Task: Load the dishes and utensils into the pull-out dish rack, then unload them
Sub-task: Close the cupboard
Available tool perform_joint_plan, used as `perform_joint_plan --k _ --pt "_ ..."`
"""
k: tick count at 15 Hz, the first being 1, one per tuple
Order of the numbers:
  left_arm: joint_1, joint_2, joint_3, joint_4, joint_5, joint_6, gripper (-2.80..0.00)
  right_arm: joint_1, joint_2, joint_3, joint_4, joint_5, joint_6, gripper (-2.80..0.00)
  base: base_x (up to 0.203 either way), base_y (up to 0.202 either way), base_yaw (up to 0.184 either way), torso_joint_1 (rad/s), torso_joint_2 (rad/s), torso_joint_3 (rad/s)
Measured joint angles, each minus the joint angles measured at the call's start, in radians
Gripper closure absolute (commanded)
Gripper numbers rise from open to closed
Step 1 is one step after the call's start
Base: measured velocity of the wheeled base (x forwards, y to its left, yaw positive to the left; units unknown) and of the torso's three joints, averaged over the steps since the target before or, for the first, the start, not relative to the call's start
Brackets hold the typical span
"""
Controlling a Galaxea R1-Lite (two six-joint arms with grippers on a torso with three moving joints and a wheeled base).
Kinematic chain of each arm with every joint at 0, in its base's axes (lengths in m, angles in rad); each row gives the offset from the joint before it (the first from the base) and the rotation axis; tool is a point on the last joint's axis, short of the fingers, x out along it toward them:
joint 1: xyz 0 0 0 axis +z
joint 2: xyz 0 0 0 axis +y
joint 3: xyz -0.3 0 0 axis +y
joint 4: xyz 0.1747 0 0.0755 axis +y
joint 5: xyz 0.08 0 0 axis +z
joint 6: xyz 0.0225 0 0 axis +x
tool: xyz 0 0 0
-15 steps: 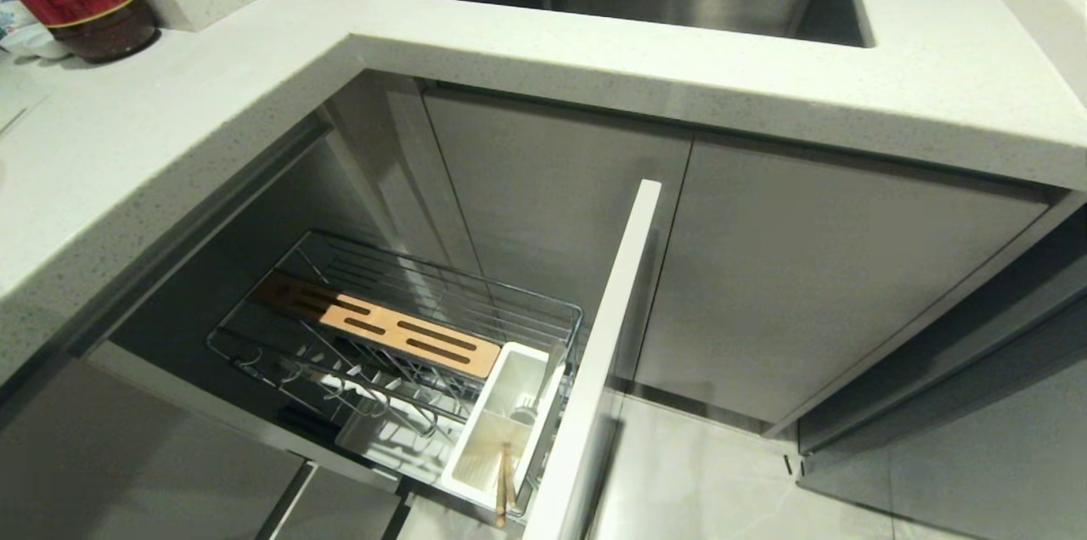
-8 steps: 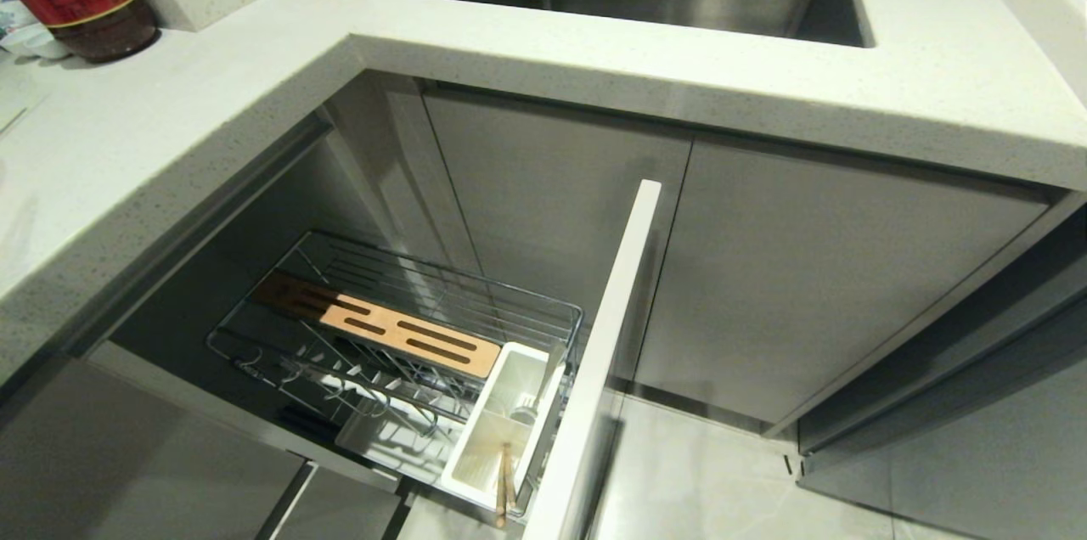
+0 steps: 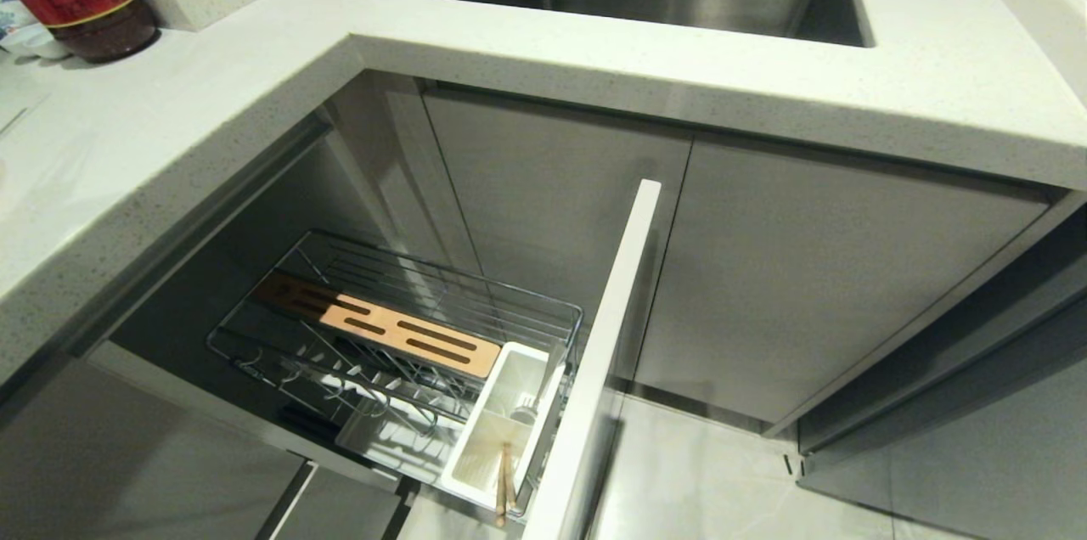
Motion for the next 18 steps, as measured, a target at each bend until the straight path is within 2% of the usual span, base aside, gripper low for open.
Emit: perform_joint_plan --k 2,5,7,10,13,16,18 --pt "-0.077 0.06 -0.167 0.133 0.004 -0.095 0.0 0.0 0.0 0.0 0.0 0.0 0.0 0.0 0.0 0.0 0.0 0.0 0.0 0.0" --pt "-0.298 0.176 -0.362 0.365 0.006 -0.229 0.0 0.0 0.0 0.0 0.0 0.0 0.0 0.0 0.0 0.0 0.0 0.0 0.0 0.0" --pt "-0.472 0.252 -0.444 0.497 0.009 -0.295 0.0 0.0 0.0 0.0 0.0 0.0 0.0 0.0 0.0 0.0 0.0 0.0 0.0 0.0" --pt "-0.723 0.339 -0.482 0.639 0.009 -0.404 0.0 0.0 0.0 0.0 0.0 0.0 0.0 0.0 0.0 0.0 0.0 0.0 0.0 0.0" --pt "-0.981 0.414 -0.468 0.666 0.013 -0.441 0.0 0.0 0.0 0.0 0.0 0.0 0.0 0.0 0.0 0.0 0.0 0.0 0.0 0.0" --pt "-1.158 0.528 -0.441 0.69 0.047 -0.45 0.0 0.0 0.0 0.0 0.0 0.0 0.0 0.0 0.0 0.0 0.0 0.0 0.0 0.0" --pt "-1.246 0.607 -0.438 0.731 0.088 -0.453 0.0 0.0 0.0 0.0 0.0 0.0 0.0 0.0 0.0 0.0 0.0 0.0 0.0 0.0"
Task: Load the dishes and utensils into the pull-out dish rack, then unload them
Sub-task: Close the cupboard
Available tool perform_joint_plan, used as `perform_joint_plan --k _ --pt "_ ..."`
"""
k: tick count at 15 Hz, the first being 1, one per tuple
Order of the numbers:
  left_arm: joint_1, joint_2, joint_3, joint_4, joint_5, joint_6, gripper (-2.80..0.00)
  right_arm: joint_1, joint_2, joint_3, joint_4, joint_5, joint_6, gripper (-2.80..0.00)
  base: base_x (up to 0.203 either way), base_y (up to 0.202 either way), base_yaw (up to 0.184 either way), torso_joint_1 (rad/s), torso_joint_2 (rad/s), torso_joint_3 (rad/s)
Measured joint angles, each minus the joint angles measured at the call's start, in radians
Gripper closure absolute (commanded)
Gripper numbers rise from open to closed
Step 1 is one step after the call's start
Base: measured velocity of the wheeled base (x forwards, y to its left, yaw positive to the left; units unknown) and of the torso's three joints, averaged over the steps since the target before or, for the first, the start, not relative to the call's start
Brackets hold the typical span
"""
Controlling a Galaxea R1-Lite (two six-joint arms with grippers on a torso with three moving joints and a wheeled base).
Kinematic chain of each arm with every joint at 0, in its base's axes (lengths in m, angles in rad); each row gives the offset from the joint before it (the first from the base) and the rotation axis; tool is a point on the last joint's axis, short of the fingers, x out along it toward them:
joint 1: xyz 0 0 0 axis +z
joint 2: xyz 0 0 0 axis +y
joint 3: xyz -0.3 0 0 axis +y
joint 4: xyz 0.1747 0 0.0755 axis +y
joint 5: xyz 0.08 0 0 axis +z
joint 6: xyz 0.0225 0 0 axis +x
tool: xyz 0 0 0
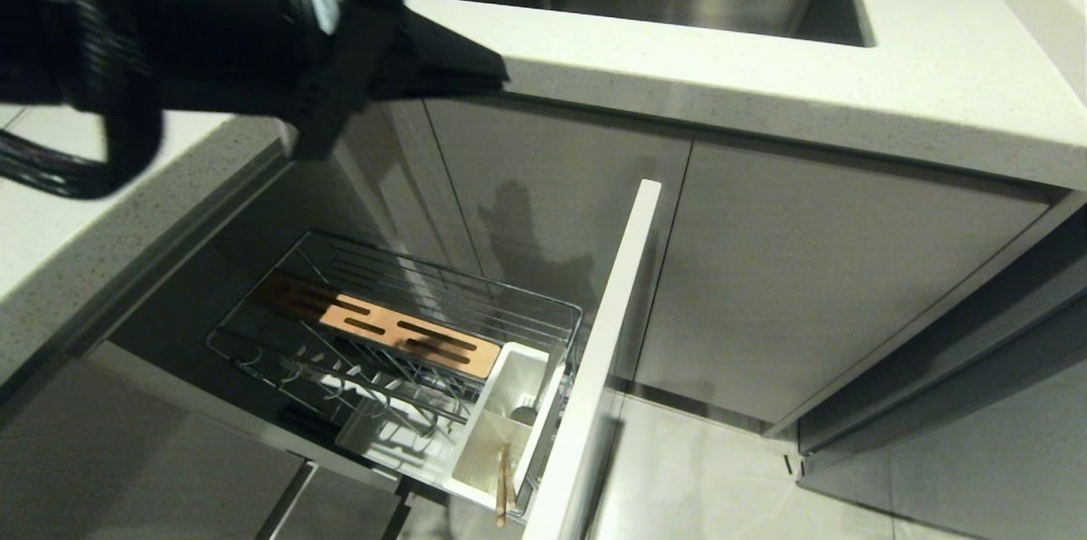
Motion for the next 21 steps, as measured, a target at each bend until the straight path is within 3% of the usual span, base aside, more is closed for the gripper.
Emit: perform_joint_plan --k 2,7,17,21 --pt "-0.086 0.084 -0.002 0.05 0.018 -0.008 0.0 0.0 0.0 0.0 0.0 0.0 0.0 0.0 0.0 0.0 0.0 0.0 0.0 0.0" --pt "-0.185 0.239 -0.004 0.103 0.03 -0.018 0.0 0.0 0.0 0.0 0.0 0.0 0.0 0.0 0.0 0.0 0.0 0.0 0.0 0.0" --pt "-0.205 0.362 -0.004 0.168 0.275 0.012 0.0 0.0 0.0 0.0 0.0 0.0 0.0 0.0 0.0 0.0 0.0 0.0 0.0 0.0" --pt "-0.203 0.365 0.0 0.171 0.426 0.036 0.0 0.0 0.0 0.0 0.0 0.0 0.0 0.0 0.0 0.0 0.0 0.0 0.0 0.0"
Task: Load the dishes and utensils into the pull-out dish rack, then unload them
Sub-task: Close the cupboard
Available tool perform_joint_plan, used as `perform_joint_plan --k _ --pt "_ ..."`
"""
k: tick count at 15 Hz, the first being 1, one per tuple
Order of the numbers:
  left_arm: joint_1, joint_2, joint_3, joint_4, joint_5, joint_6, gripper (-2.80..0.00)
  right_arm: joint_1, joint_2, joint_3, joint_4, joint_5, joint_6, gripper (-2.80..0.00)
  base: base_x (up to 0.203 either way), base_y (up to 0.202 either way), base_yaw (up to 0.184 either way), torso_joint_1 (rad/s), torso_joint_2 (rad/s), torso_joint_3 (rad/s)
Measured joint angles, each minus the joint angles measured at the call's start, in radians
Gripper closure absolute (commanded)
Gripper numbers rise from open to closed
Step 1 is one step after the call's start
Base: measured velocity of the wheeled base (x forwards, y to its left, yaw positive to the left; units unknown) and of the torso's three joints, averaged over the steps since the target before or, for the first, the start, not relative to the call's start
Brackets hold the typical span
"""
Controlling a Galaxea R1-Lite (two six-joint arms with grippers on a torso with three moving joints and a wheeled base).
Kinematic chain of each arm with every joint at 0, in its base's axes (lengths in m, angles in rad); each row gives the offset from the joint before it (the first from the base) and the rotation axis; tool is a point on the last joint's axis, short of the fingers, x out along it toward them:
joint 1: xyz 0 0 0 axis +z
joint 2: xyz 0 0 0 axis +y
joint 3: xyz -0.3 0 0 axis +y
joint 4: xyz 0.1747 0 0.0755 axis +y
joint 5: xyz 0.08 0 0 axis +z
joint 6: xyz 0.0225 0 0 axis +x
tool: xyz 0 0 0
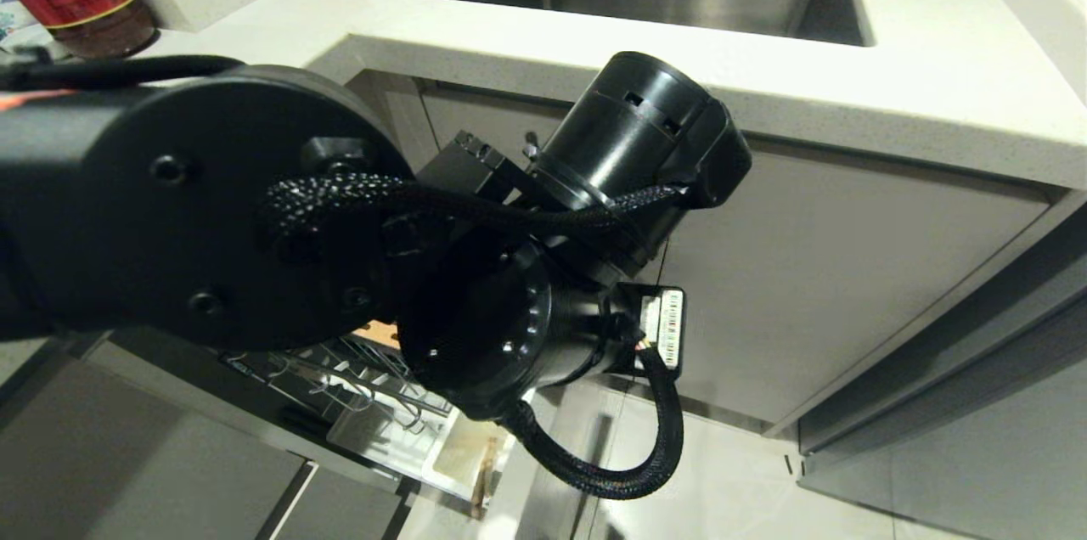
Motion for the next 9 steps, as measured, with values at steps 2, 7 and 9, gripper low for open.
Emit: perform_joint_plan --k 2,7,9 --pt "0.001 -0.007 0.005 0.002 0.092 0.006 0.0 0.0 0.0 0.0 0.0 0.0 0.0 0.0 0.0 0.0 0.0 0.0 0.0 0.0" --pt "0.054 -0.048 0.012 0.093 0.21 0.062 0.0 0.0 0.0 0.0 0.0 0.0 0.0 0.0 0.0 0.0 0.0 0.0 0.0 0.0" --pt "0.101 -0.059 0.033 0.103 0.238 0.109 0.0 0.0 0.0 0.0 0.0 0.0 0.0 0.0 0.0 0.0 0.0 0.0 0.0 0.0"
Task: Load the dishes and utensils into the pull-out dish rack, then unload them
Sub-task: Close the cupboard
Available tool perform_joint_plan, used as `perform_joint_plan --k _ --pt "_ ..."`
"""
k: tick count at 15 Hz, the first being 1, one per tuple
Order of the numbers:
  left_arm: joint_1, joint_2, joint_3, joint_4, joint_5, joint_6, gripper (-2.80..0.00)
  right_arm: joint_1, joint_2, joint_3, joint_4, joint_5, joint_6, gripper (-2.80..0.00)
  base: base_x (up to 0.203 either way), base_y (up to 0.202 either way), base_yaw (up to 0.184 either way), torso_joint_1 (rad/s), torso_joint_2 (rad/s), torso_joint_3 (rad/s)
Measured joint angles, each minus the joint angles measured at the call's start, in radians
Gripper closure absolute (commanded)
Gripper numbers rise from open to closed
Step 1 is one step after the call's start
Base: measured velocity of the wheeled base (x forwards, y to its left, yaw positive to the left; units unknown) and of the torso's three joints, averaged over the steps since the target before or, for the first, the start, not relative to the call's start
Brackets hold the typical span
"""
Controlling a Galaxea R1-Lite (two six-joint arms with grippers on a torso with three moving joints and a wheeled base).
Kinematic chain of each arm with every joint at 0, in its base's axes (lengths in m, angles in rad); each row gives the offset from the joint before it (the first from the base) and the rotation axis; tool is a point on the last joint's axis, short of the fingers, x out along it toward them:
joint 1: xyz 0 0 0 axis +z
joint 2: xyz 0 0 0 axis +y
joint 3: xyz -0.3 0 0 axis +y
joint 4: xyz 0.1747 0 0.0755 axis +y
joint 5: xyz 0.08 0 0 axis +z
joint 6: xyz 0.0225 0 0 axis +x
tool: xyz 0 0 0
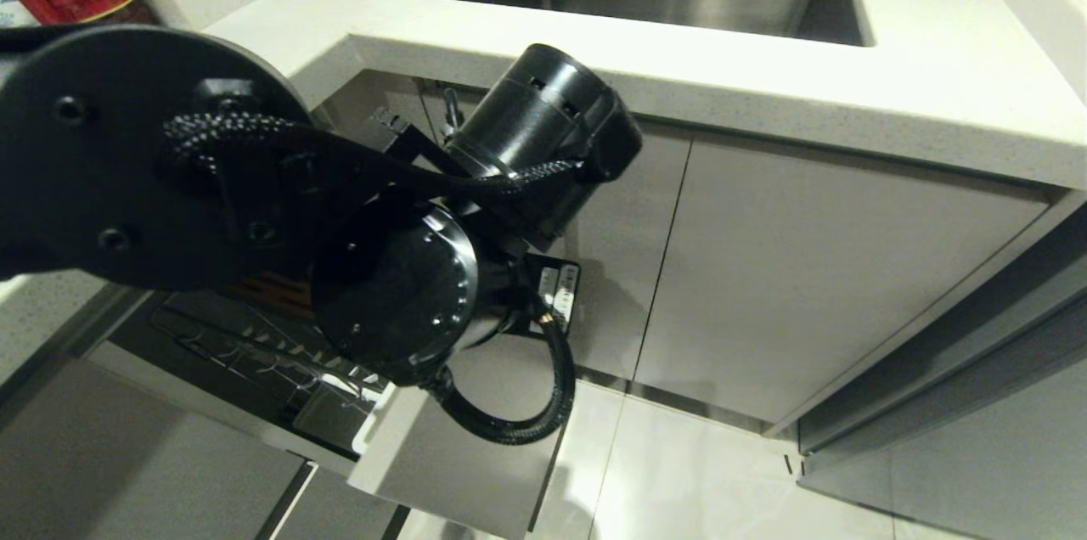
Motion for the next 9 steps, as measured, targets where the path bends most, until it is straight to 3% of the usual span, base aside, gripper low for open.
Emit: perform_joint_plan --k 9 --pt "0.253 -0.067 0.054 -0.006 0.013 0.172 0.0 0.0 0.0 0.0 0.0 0.0 0.0 0.0 0.0 0.0 0.0 0.0 0.0 0.0"
